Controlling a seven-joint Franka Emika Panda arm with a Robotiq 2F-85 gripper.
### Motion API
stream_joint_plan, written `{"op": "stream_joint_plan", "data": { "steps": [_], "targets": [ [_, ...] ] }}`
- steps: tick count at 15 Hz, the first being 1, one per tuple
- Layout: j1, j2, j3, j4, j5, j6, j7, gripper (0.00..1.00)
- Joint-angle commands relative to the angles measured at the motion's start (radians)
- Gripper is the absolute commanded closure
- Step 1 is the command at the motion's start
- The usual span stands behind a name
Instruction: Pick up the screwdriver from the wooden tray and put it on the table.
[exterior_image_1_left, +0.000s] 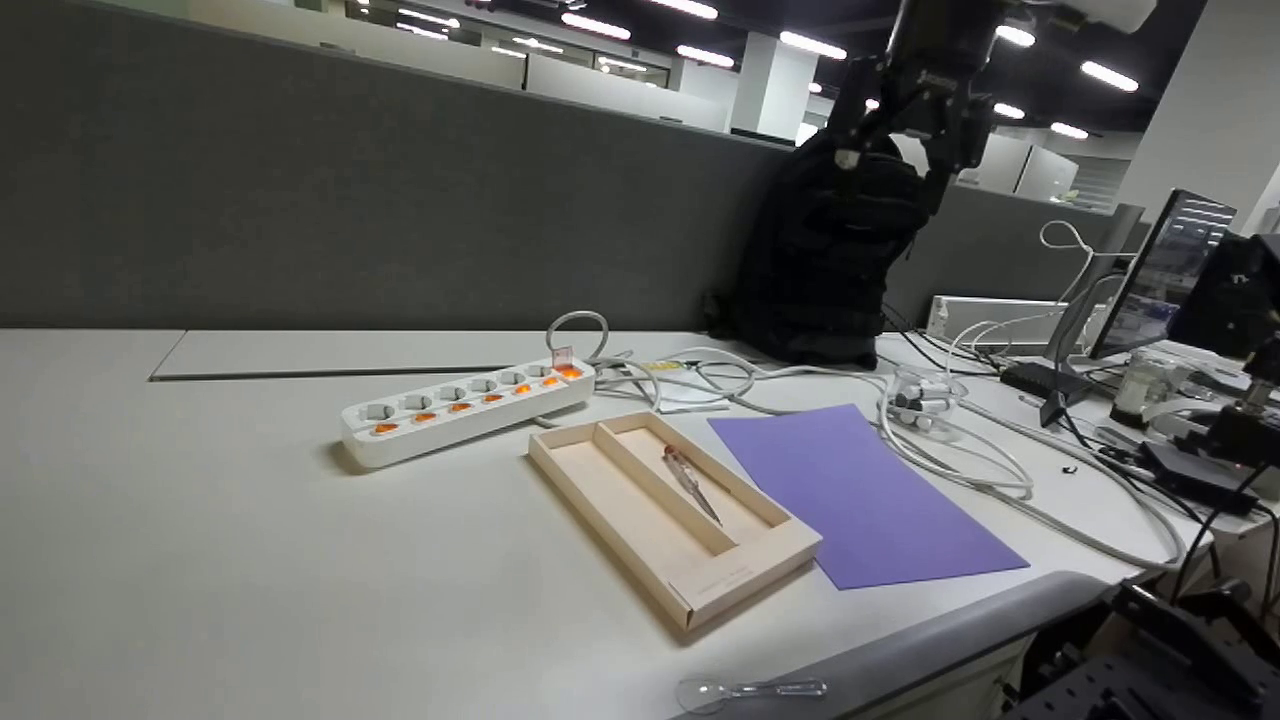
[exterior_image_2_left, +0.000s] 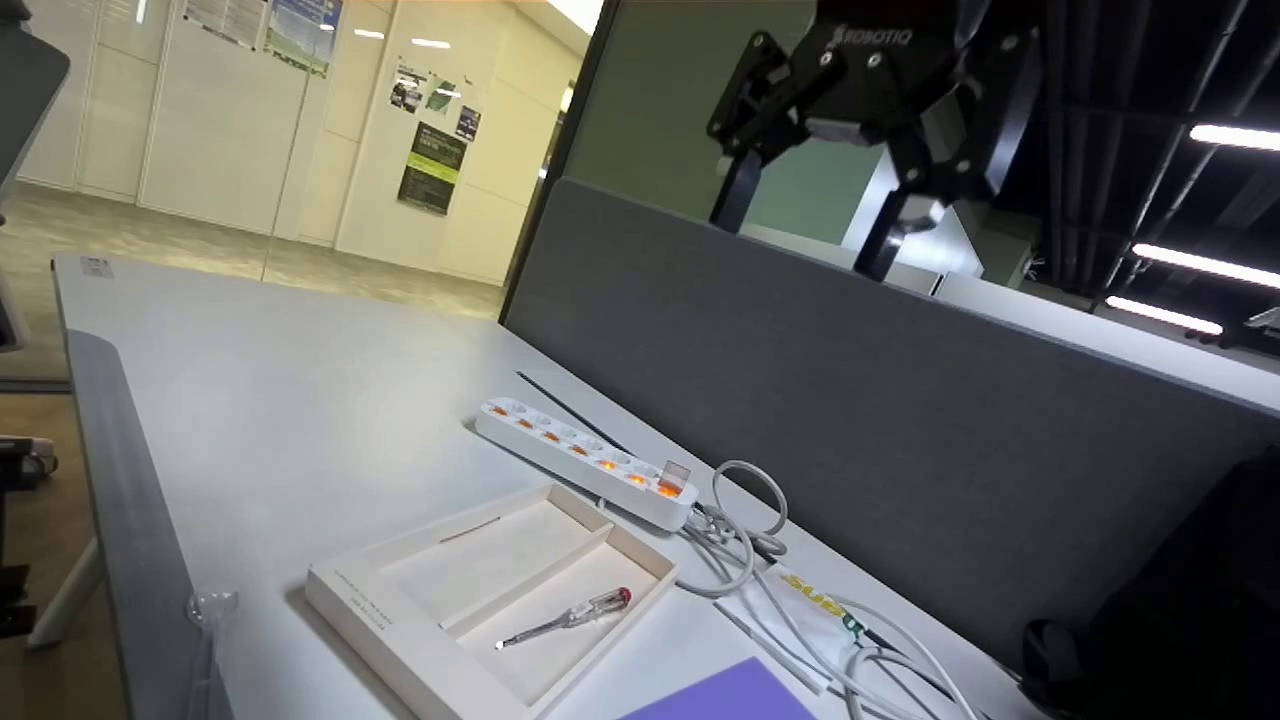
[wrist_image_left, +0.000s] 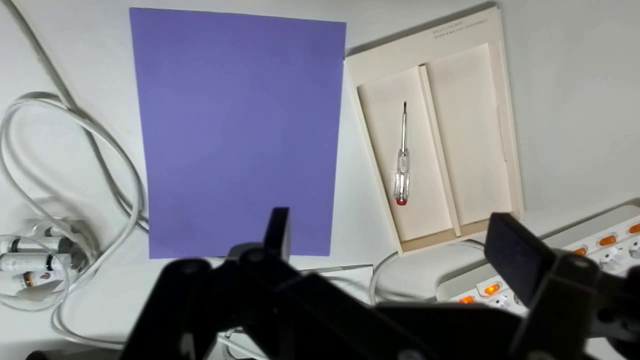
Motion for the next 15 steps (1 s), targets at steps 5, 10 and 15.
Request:
{"op": "stream_joint_plan", "data": {
  "steps": [5,10,15],
  "targets": [
    [0.013,0.175,0.087,-0.032,0.062,0.065,0.303,0.0],
    [0.013,0.16,0.072,-0.056,0.052,0.127,0.237,0.0],
    [0.001,0.213,0.11,-0.08,0.045,0.288,0.478,0.0]
  ]
}}
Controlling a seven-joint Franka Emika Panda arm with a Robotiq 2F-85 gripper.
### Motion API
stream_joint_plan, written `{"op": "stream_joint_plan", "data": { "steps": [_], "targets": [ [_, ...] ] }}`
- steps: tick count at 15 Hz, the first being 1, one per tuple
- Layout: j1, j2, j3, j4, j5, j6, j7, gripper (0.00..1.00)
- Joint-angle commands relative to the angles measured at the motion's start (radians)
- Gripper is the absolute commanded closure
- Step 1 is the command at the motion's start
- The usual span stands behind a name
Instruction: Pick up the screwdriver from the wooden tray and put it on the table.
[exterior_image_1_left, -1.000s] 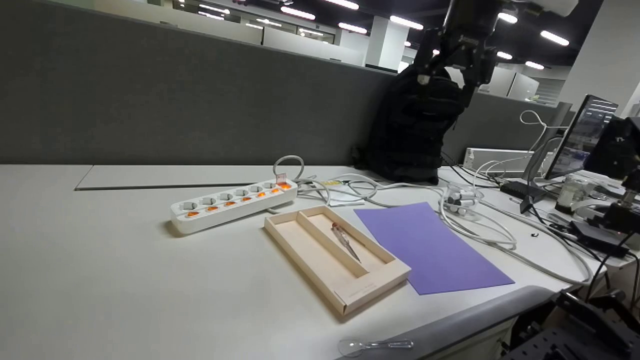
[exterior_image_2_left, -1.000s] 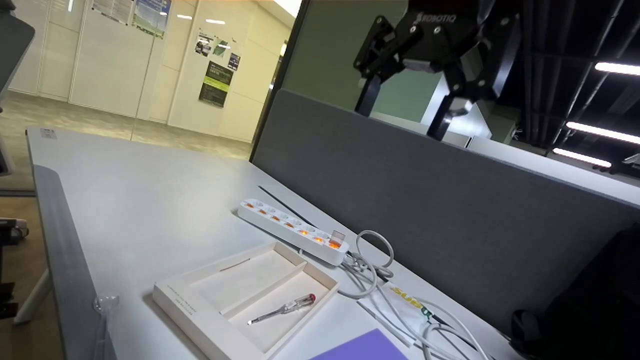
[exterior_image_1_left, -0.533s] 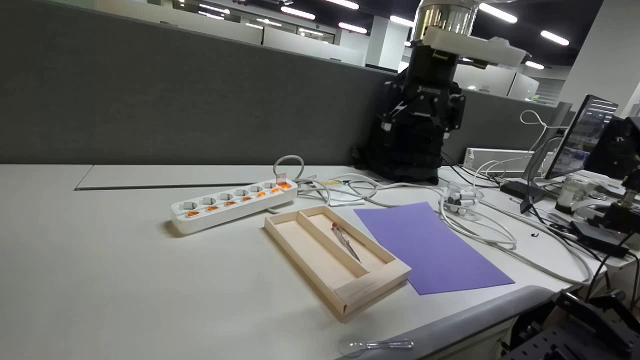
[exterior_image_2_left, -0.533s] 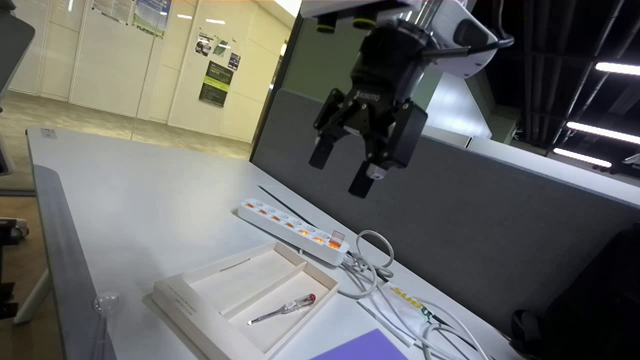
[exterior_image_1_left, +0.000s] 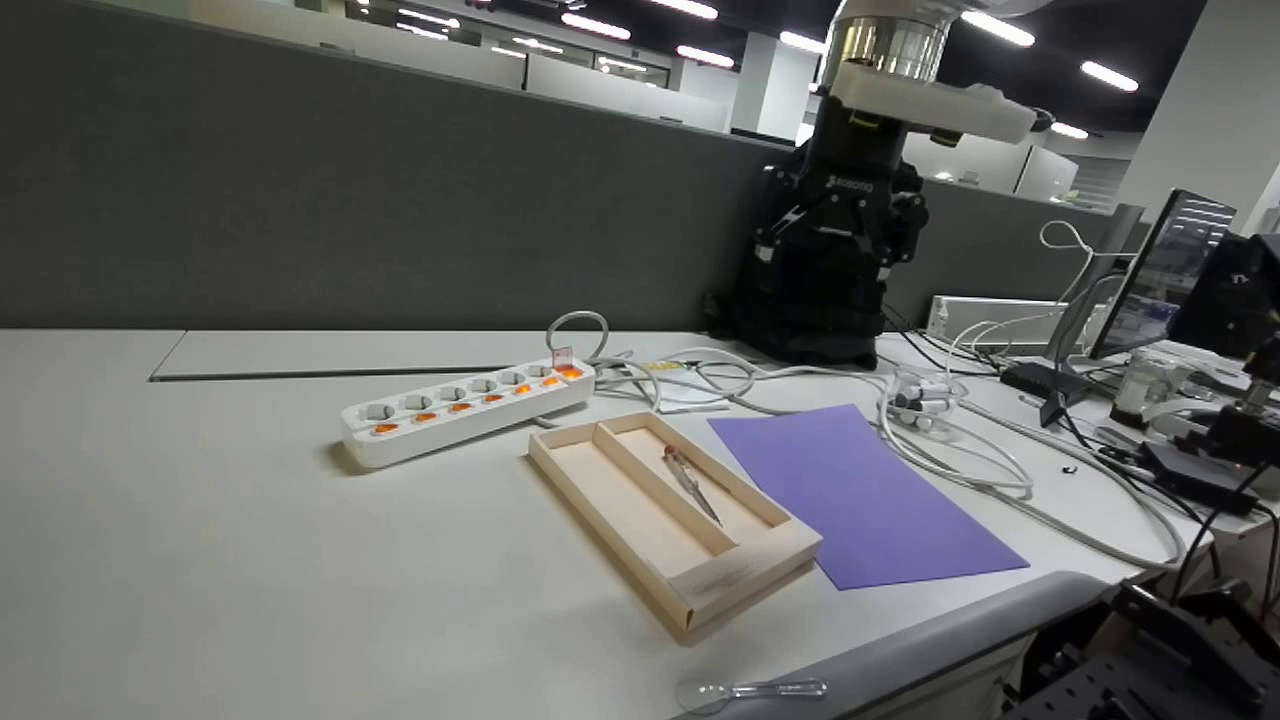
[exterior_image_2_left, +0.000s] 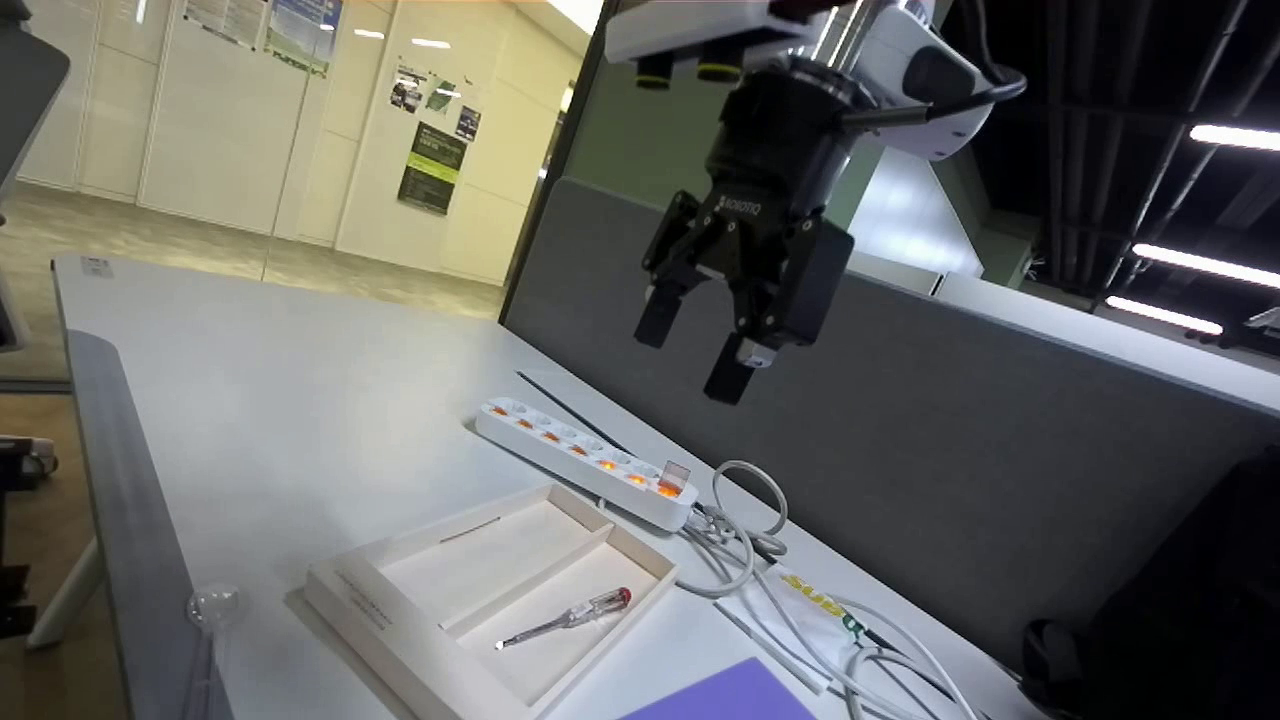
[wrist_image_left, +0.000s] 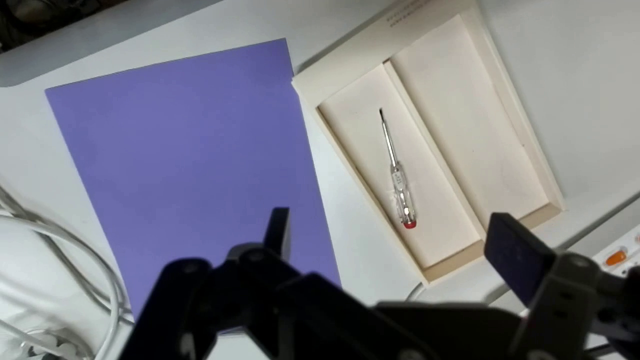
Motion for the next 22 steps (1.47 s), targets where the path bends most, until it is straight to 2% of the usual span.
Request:
{"op": "stream_joint_plan", "data": {
  "steps": [1,6,9,12,14,22],
  "targets": [
    [-0.009,0.068,0.037,-0.017,-0.022,0.136,0.224,0.0],
    [-0.004,0.226,0.05,-0.007,-0.103,0.309,0.541,0.0],
    [0.019,0.321,0.008,0.012,-0.196,0.368,0.743,0.0],
    [0.069,0.395,-0.044,0.035,-0.267,0.376,0.934,0.0],
    [0.102,0.436,-0.069,0.046,-0.284,0.386,0.973,0.0],
    [0.207,0.57,-0.12,0.104,-0.299,0.473,0.87,0.0]
  ]
}}
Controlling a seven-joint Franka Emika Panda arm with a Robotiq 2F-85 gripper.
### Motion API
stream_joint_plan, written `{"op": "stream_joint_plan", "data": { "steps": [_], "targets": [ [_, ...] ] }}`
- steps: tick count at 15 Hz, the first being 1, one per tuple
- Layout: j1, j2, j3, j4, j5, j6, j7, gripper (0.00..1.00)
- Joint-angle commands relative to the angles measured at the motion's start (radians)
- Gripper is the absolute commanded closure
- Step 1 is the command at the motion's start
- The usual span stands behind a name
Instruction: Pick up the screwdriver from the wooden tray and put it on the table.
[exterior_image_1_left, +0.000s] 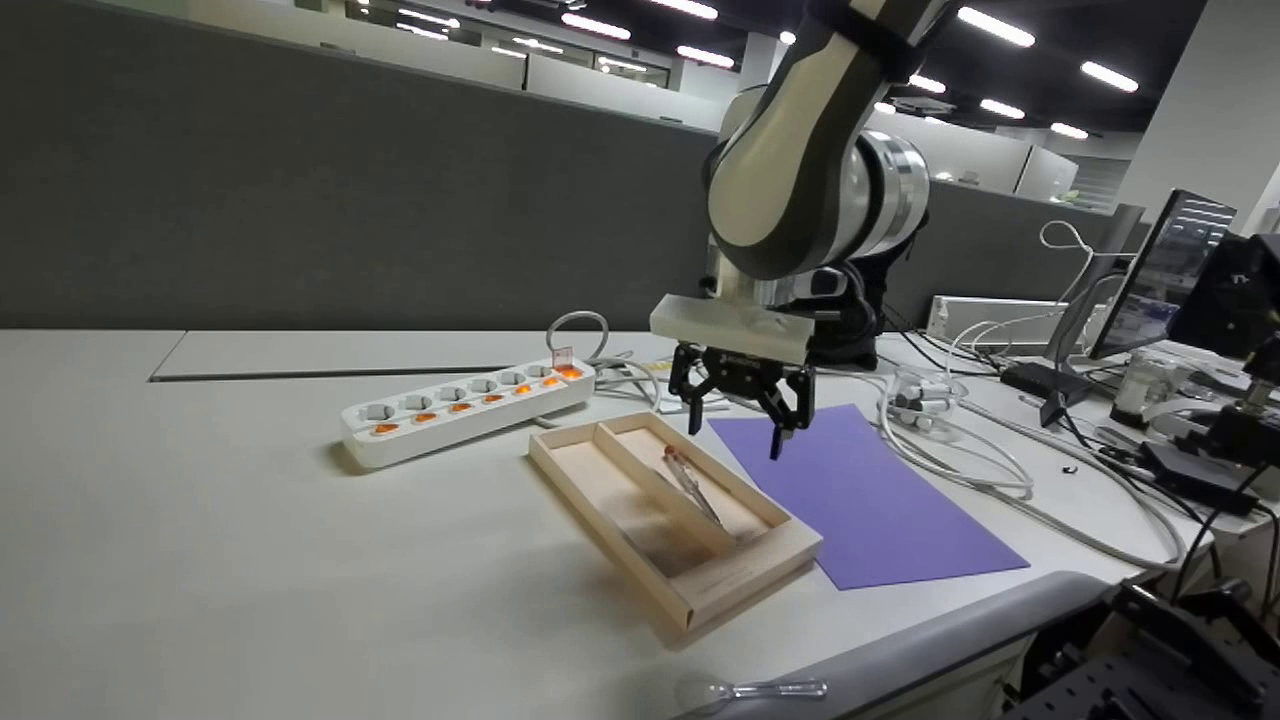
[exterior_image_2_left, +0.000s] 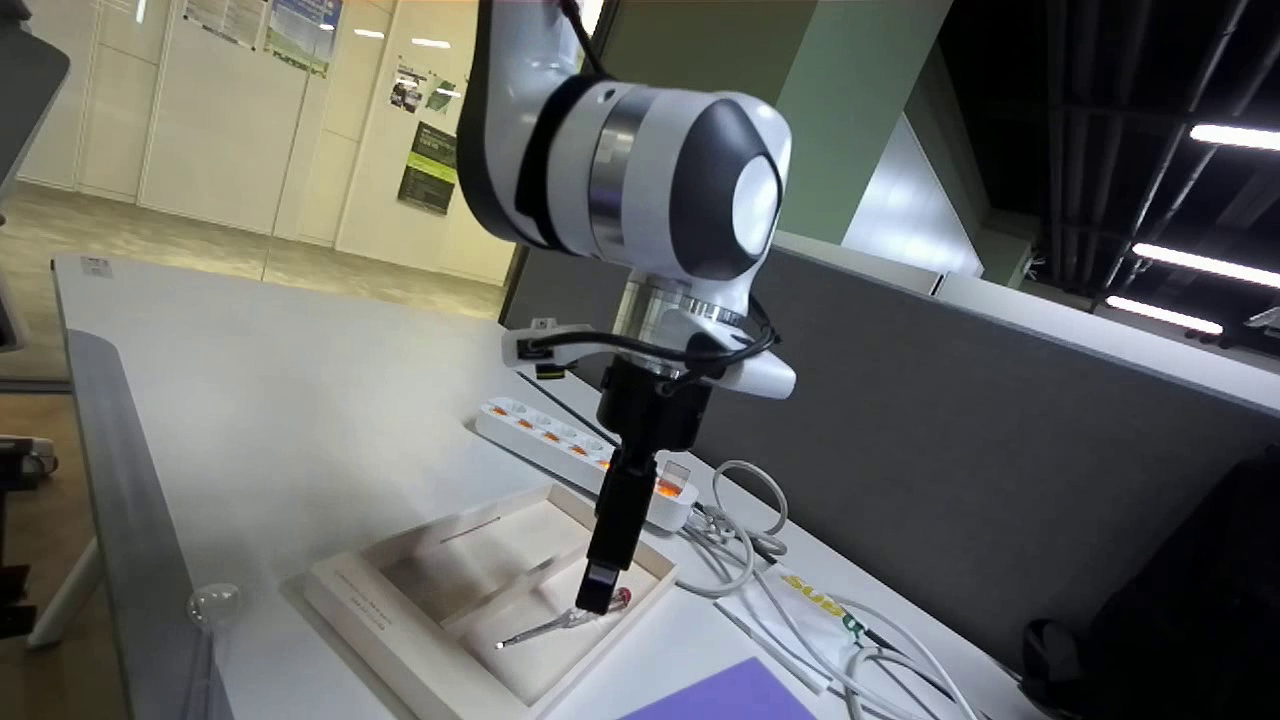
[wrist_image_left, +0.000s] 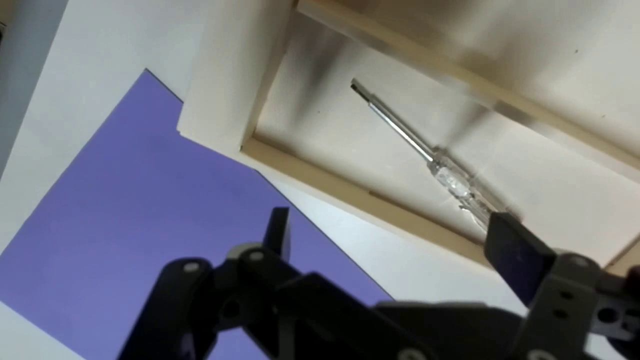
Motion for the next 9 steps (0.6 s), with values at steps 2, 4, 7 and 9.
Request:
{"op": "stream_joint_plan", "data": {
  "steps": [2,4,7,9],
  "targets": [
    [0.064,0.083,-0.059,0.059,-0.023,0.057,-0.033,0.0],
    [0.085,0.116,-0.079,0.076,-0.016,0.082,-0.053,0.0],
    [0.128,0.164,-0.114,0.096,-0.014,0.135,-0.088,0.0],
    [0.163,0.191,-0.139,0.103,-0.008,0.173,-0.108,0.0]
  ]
}}
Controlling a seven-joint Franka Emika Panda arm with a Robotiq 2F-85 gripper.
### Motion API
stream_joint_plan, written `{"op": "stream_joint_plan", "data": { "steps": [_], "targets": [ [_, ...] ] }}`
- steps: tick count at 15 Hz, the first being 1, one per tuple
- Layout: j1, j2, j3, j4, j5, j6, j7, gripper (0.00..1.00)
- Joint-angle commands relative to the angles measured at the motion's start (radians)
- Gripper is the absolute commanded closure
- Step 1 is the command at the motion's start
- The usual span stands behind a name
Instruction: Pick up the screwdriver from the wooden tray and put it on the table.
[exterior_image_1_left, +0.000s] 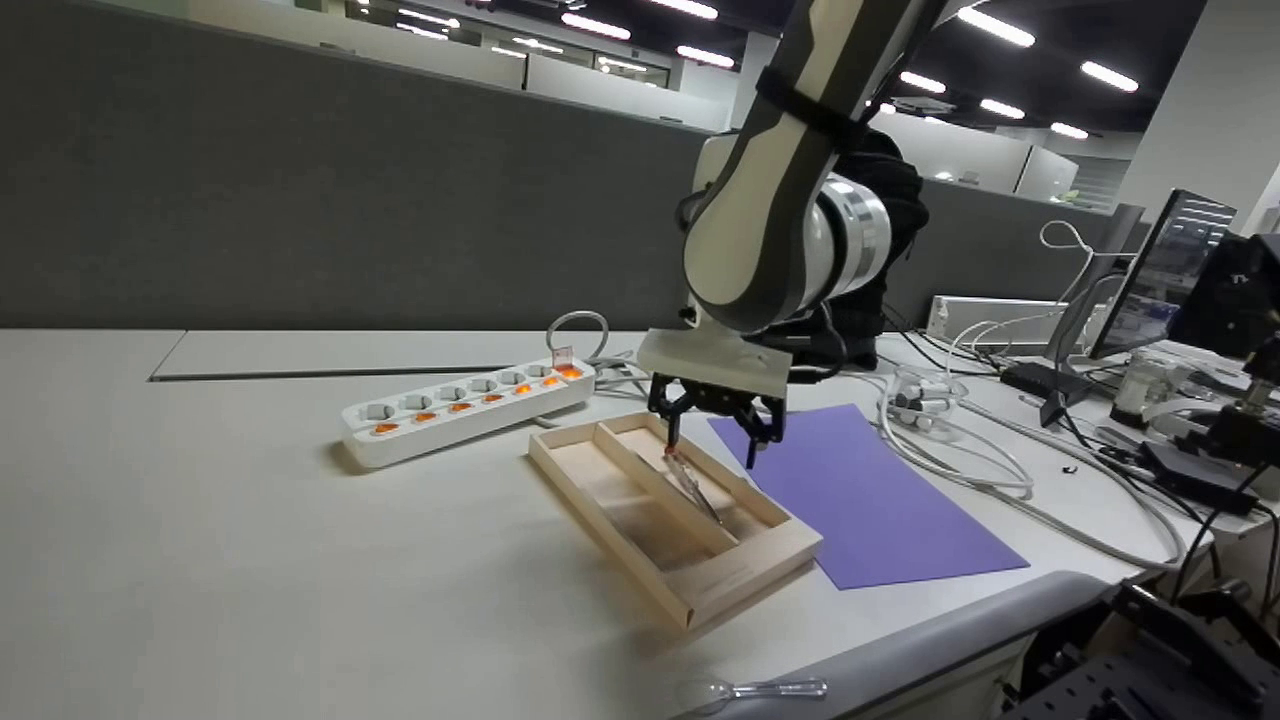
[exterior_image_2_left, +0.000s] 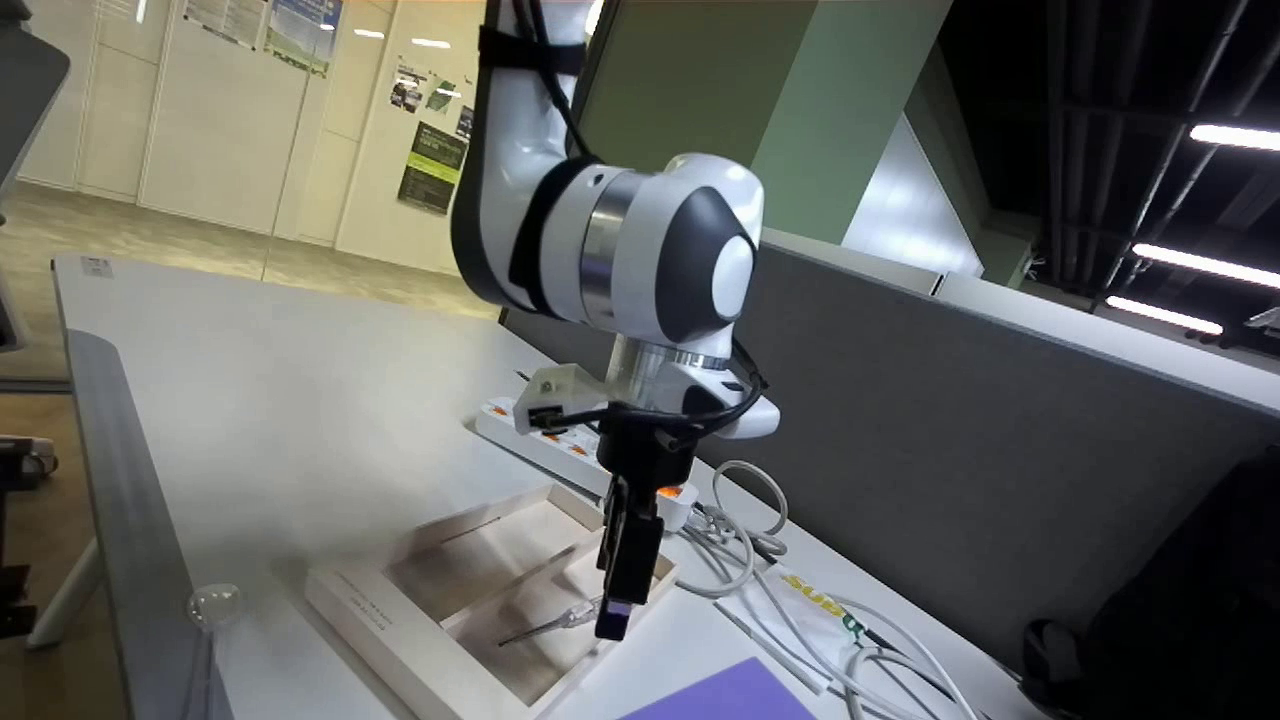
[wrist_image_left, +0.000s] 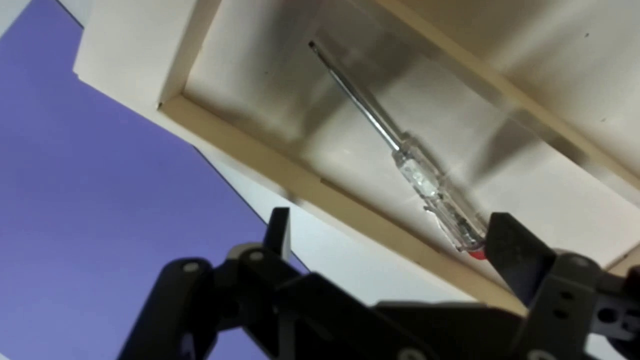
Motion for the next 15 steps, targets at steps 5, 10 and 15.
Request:
{"op": "stream_joint_plan", "data": {
  "steps": [5,10,15],
  "targets": [
    [0.113,0.093,-0.077,0.041,0.067,0.091,-0.069,0.0],
    [0.124,0.072,-0.079,0.03,0.158,0.068,-0.102,0.0],
    [0.157,0.031,-0.097,0.005,0.228,0.024,-0.075,0.0]
  ]
}}
